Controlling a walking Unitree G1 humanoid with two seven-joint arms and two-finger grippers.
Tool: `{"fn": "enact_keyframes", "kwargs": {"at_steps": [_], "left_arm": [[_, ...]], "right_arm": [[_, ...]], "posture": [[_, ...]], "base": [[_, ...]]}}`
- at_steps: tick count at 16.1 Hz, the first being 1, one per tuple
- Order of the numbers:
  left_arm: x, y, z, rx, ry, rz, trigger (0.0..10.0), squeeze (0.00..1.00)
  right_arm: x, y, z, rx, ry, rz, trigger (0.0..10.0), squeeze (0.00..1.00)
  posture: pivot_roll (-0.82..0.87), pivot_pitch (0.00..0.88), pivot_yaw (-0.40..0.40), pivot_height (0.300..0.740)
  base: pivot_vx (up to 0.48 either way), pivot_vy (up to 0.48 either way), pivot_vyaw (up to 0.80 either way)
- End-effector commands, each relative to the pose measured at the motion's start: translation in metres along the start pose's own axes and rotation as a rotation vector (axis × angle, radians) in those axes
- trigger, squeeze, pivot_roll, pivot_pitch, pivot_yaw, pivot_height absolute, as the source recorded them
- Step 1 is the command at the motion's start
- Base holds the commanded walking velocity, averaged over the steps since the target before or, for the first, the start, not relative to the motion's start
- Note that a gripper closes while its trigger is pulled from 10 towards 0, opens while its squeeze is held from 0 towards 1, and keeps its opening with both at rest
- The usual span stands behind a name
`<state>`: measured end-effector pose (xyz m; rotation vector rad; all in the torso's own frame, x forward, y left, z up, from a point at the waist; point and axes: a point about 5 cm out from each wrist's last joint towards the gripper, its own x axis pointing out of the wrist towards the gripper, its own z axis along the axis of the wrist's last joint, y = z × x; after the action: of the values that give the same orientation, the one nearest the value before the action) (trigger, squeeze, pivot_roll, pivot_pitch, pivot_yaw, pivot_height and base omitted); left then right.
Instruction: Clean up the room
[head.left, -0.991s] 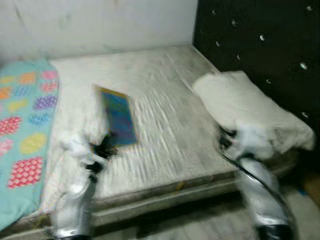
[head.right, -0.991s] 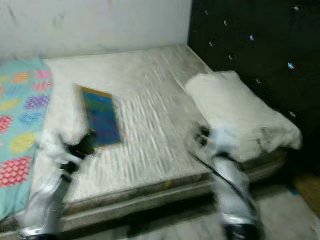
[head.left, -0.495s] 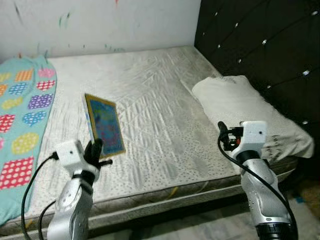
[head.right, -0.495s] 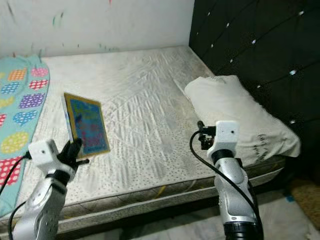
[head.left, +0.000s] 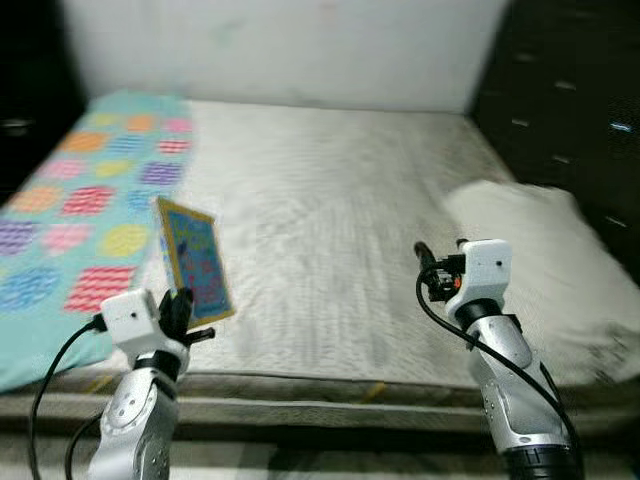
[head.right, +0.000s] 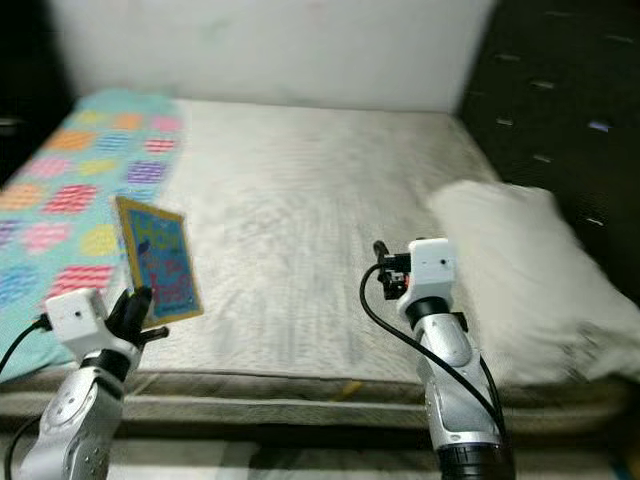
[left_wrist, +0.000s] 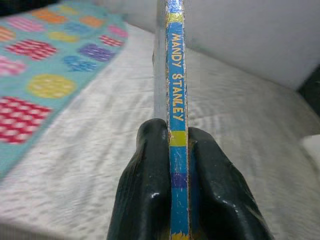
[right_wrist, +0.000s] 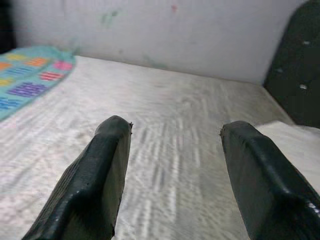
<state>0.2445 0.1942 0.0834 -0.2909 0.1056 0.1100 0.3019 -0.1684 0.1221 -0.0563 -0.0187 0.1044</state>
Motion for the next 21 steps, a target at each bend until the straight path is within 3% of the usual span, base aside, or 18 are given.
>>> {"fn": "enact_keyframes", "kwargs": {"at_steps": [1,6,10,15,20,21], "left_arm": [[0.000,-0.007,0.010,0.026,-0.061,-0.019,10.0,0.00],[0.006,-0.009,0.016,0.070,-0.071,-0.053,10.0,0.00],[0.007,-0.005,0.020,0.090,-0.077,-0.063,10.0,0.00],[0.023,-0.016,0.025,0.110,-0.071,-0.133,10.0,0.00],[0.026,-0.012,0.019,0.096,-0.097,-0.083,10.0,0.00],[0.024,-0.013,0.018,0.088,-0.098,-0.078,10.0,0.00]], "right_arm": [[0.000,-0.002,0.001,0.011,-0.011,-0.003,10.0,0.00],[0.011,0.007,0.003,0.039,-0.032,0.001,10.0,0.00],[0.010,0.006,0.001,0.041,-0.038,-0.007,10.0,0.00],[0.008,0.008,0.000,0.059,-0.056,-0.050,10.0,0.00],[0.018,0.022,0.003,0.009,-0.030,0.032,10.0,0.00],[0.021,0.027,0.006,0.015,-0.038,0.050,10.0,0.00]], "posture": [[-0.04,0.000,-0.030,0.740],[-0.01,0.000,-0.007,0.740],[-0.01,0.000,0.017,0.740],[-0.05,0.000,0.072,0.740],[-0.05,0.000,-0.077,0.740],[-0.04,0.000,-0.069,0.740]], "base": [[0.000,0.000,0.00],[0.000,0.000,0.00],[0.000,0.000,0.00],[0.000,0.000,0.00],[0.000,0.000,0.00],[0.000,0.000,0.00]]}}
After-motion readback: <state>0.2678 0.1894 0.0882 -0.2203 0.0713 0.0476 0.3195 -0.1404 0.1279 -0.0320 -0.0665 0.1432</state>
